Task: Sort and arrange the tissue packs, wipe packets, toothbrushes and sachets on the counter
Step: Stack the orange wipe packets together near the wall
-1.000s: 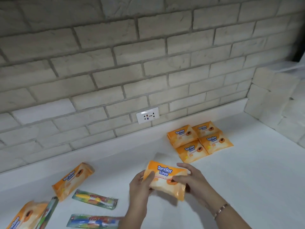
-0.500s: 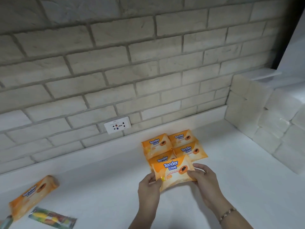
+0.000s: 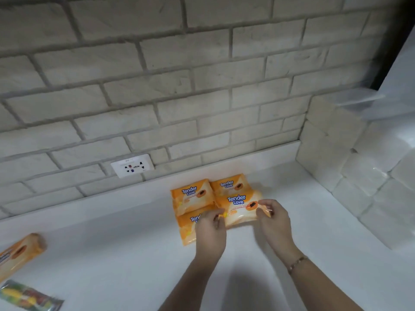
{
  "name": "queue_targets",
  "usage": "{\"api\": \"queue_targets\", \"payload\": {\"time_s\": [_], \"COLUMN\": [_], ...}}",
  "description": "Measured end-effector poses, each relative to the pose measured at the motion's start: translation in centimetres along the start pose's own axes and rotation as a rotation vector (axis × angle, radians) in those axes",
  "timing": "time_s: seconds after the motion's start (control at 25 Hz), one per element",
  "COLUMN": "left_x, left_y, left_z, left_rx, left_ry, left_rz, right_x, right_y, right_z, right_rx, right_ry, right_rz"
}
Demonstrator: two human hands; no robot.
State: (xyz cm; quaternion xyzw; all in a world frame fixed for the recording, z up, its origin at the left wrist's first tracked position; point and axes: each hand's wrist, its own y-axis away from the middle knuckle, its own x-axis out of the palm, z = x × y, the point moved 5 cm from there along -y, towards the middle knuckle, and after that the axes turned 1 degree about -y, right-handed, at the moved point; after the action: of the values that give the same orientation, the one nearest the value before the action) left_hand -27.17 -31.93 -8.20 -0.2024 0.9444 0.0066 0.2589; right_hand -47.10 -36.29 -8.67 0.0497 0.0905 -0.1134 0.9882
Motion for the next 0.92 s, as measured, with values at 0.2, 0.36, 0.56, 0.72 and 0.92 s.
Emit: {"api": "queue_targets", "payload": {"time_s": [0.2, 0.36, 0.56, 0.72, 0.92], "left_x": [2.4, 3.9, 4.5, 5.3, 5.7], "left_y": [-5.9, -8.3, -6.9, -6.3, -6.3], "left_z": [-1.9, 1.2, 3.1, 4.5, 5.3], "left_rx": [0.141, 0.081, 0.231, 0.254, 0.264], "left_ry": [-0.391, -0.743, -0.812, -0.859, -0.857], "left_rz": [0.125, 0.254, 0.207, 0.232, 0.203], "right_x": [2.7, 4.3, 3.2, 4.3, 4.6], "right_y": [-6.1, -8.8, -7.9, -8.6, -8.8], "right_z": [1.3, -1.4, -5.6, -5.5, -6.2], "right_rx": [-0.137, -0.234, -0.327, -0.426, -0.465], "right_ry": [0.161, 0.348, 0.502, 0.638, 0.717], "right_rz": [0.147, 0.315, 0.221, 0.237, 0.26]}}
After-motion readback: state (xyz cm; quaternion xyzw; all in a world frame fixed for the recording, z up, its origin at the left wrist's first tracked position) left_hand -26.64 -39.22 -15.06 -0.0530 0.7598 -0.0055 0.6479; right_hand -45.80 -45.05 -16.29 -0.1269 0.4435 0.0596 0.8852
